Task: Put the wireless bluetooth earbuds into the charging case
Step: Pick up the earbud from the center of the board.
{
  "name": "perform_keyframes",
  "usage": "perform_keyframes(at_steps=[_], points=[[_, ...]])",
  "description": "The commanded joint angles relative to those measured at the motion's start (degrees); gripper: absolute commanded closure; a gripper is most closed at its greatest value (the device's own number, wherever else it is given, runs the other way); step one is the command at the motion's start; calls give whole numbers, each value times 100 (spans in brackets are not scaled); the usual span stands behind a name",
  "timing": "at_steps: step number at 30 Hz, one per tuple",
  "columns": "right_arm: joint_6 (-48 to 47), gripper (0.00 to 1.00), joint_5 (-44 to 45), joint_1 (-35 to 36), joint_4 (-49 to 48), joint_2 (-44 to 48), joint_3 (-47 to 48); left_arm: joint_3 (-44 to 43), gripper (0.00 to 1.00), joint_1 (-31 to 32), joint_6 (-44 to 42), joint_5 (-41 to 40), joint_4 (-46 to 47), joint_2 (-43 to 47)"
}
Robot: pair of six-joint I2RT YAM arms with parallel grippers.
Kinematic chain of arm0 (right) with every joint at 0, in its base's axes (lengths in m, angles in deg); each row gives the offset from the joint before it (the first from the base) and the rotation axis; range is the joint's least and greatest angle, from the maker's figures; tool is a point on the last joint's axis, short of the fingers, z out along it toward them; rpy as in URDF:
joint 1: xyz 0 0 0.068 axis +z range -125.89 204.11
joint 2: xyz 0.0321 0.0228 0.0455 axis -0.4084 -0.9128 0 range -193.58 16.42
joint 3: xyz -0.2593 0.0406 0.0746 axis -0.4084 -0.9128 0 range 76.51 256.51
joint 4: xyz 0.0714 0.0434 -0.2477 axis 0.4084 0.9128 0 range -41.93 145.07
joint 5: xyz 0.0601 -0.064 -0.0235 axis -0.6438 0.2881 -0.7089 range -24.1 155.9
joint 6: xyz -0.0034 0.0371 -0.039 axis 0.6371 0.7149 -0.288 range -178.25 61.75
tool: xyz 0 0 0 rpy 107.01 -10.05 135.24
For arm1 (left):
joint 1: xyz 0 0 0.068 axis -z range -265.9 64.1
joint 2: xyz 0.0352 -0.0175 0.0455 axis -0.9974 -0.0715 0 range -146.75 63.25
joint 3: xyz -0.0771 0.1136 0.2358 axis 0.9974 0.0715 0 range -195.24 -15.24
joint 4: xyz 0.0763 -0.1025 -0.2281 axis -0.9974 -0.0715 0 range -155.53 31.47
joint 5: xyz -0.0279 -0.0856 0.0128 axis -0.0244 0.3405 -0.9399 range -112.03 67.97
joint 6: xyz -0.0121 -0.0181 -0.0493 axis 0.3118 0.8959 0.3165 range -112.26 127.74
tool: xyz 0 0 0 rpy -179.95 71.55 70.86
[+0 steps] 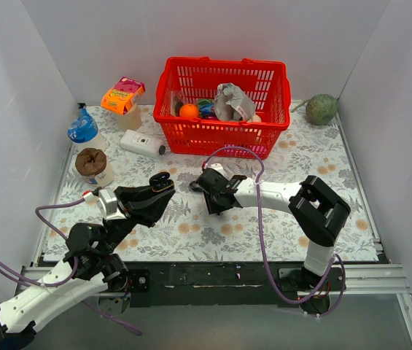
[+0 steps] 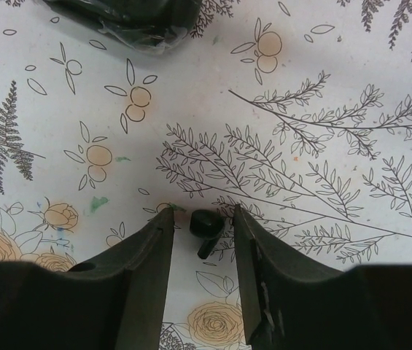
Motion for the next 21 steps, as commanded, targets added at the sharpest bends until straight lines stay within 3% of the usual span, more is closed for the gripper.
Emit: perform_keyframes(at_steps=[1,6,18,21], points=[[265,55,-330,68,366,-190,-277,28,100,-26,22,-51,-54,58],[282,63,-383,68,322,-128,-409,20,100,-17,30,-42,-28,14],[247,99,-357,68,156,275,-479,-33,100,-26,39,-7,-2,-117],[64,99,-103,68,15,748,-445,-77,100,-26,-13,-33,33,-152]])
